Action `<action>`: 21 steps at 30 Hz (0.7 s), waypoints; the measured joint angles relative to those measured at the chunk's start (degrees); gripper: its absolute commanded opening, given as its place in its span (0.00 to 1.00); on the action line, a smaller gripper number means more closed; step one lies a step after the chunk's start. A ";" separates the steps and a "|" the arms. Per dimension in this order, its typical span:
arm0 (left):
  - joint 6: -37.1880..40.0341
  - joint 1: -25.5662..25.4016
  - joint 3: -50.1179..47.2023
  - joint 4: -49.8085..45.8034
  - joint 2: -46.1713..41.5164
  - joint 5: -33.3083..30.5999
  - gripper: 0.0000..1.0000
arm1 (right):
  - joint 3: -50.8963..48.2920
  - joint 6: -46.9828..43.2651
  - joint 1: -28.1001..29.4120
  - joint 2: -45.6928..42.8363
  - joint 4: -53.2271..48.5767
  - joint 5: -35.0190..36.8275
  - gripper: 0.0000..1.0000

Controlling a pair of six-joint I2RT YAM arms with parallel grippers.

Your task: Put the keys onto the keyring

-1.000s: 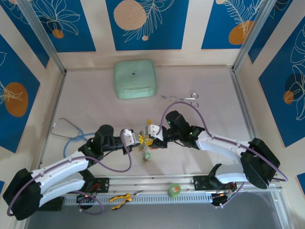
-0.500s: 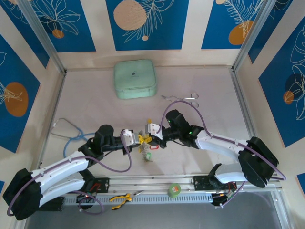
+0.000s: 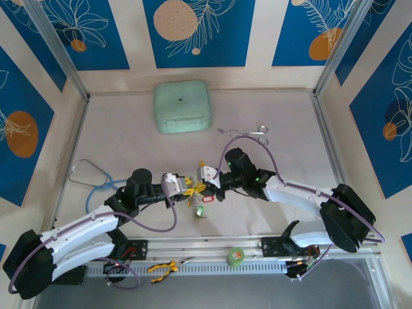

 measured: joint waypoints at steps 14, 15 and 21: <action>-1.46 -0.04 -1.25 -2.16 -2.36 -0.04 0.32 | -0.57 0.20 -0.22 -0.02 0.98 0.02 0.00; -1.46 -0.04 -1.25 -2.16 -2.29 -0.07 0.32 | -0.57 0.20 -0.22 -0.02 0.98 0.02 0.00; -1.44 -0.09 -1.25 0.00 -0.02 0.13 0.30 | -0.57 0.17 -0.20 -0.02 0.98 0.02 0.00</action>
